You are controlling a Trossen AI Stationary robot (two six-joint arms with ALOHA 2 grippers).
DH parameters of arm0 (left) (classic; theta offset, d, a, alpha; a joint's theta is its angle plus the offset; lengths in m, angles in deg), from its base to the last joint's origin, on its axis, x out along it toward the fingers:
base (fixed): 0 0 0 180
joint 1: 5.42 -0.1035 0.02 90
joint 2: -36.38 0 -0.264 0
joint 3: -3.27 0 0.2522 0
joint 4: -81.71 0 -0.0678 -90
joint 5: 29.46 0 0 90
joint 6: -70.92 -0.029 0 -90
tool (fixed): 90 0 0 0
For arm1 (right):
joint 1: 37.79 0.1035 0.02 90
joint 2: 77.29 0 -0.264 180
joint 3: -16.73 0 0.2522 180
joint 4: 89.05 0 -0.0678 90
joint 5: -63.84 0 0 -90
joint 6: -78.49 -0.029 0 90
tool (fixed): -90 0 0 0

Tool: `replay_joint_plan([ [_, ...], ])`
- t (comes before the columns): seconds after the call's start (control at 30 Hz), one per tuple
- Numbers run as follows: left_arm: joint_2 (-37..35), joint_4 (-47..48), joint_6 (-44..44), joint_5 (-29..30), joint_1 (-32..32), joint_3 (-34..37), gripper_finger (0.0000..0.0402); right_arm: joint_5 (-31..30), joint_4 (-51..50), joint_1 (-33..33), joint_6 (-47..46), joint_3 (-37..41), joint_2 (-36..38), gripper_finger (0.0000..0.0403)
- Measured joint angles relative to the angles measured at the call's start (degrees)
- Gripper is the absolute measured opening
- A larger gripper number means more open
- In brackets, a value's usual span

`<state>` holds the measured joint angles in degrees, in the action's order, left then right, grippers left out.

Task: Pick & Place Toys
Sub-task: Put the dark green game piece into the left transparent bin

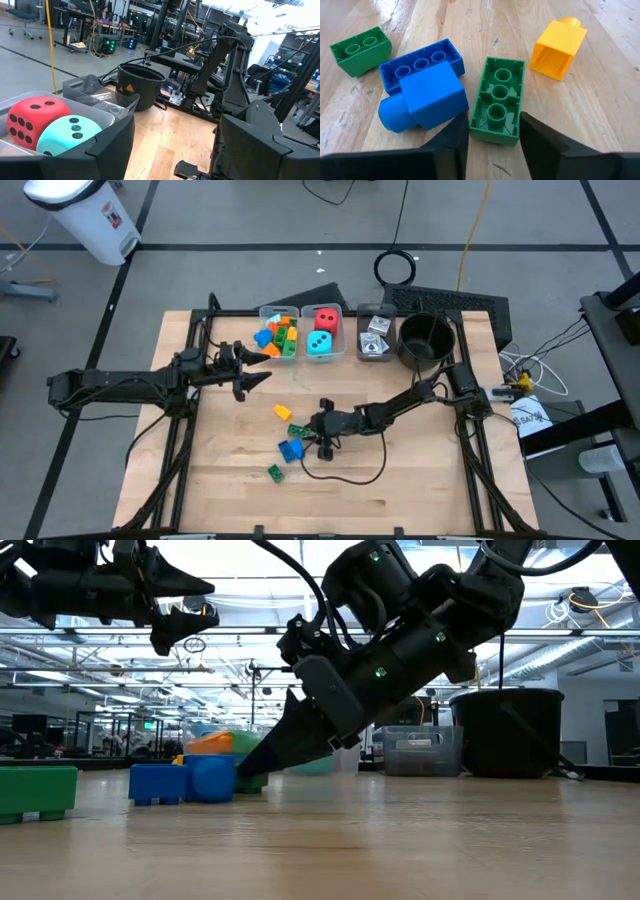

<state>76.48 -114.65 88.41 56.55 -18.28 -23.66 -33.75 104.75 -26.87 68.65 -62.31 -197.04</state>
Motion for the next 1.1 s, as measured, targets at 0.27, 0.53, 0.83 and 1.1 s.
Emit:
replay_joint_plan([
  [0.27,0.0,0.0,1.6,-0.2,0.0,0.0,0.0299,0.1,-1.3,-0.1,3.8,0.0,0.8,0.0103],
  [0.53,4.5,1.0,13.3,-5.0,3.2,-0.1,0.0299,-15.4,-10.0,2.5,15.0,0.1,9.2,0.0103],
  [0.83,17.9,-1.6,14.6,-3.2,6.4,-4.1,0.0298,-39.5,-6.9,8.5,33.4,0.0,14.7,0.0103],
  [1.1,31.2,-1.6,10.7,-3.6,9.8,-12.3,0.0298,-43.5,-6.4,8.7,36.5,0.4,14.7,0.0103],
])
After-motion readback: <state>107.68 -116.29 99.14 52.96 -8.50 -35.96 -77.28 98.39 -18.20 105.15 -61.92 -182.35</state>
